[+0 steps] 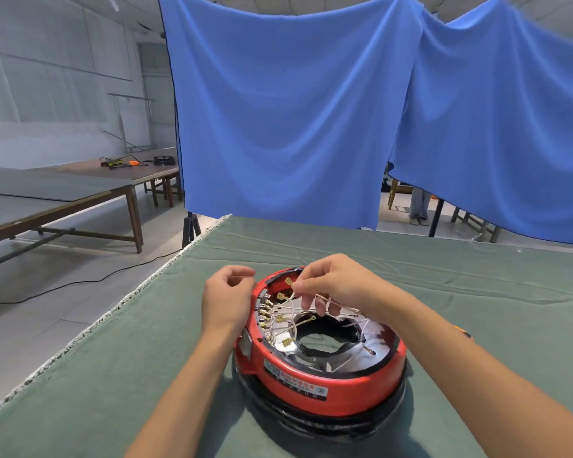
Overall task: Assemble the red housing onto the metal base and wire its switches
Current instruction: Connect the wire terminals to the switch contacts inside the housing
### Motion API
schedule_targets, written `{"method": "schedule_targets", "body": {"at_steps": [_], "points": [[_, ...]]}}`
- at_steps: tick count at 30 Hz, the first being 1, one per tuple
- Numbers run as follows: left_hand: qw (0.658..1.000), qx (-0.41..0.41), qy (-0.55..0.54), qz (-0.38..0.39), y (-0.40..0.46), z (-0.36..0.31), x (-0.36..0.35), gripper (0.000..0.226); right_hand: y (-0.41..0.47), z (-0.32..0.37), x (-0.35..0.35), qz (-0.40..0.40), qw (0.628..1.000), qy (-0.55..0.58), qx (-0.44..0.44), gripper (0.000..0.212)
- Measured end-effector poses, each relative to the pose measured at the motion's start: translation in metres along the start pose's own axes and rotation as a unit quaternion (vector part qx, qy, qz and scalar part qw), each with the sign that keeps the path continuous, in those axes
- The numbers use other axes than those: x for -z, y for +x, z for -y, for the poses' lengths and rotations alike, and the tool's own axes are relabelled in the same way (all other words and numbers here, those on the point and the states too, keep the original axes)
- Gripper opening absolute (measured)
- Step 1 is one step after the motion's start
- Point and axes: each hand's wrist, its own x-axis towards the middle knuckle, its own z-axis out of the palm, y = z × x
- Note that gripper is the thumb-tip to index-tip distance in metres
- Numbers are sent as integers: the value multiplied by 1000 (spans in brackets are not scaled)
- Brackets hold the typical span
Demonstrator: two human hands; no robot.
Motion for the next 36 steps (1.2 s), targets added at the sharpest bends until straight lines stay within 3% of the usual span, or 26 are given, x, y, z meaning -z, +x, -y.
{"method": "schedule_targets", "body": {"at_steps": [5, 11, 16, 23, 36], "points": [[997, 43, -19, 55, 1, 7, -3, 21, 22, 5, -4, 16, 997, 49, -54, 12], [996, 55, -35, 65, 1, 7, -4, 20, 42, -9, -8, 64, 978, 119, -162, 11], [995, 55, -32, 73, 1, 8, -3, 16, 52, -19, -4, 34, 957, 228, -178, 11], [996, 45, -16, 73, 0, 6, -3, 21, 53, -25, -14, 67, 968, 107, -219, 20], [996, 44, -10, 81, -5, 1, 0, 17, 53, -29, -23, 43, 978, 61, -195, 27]]}}
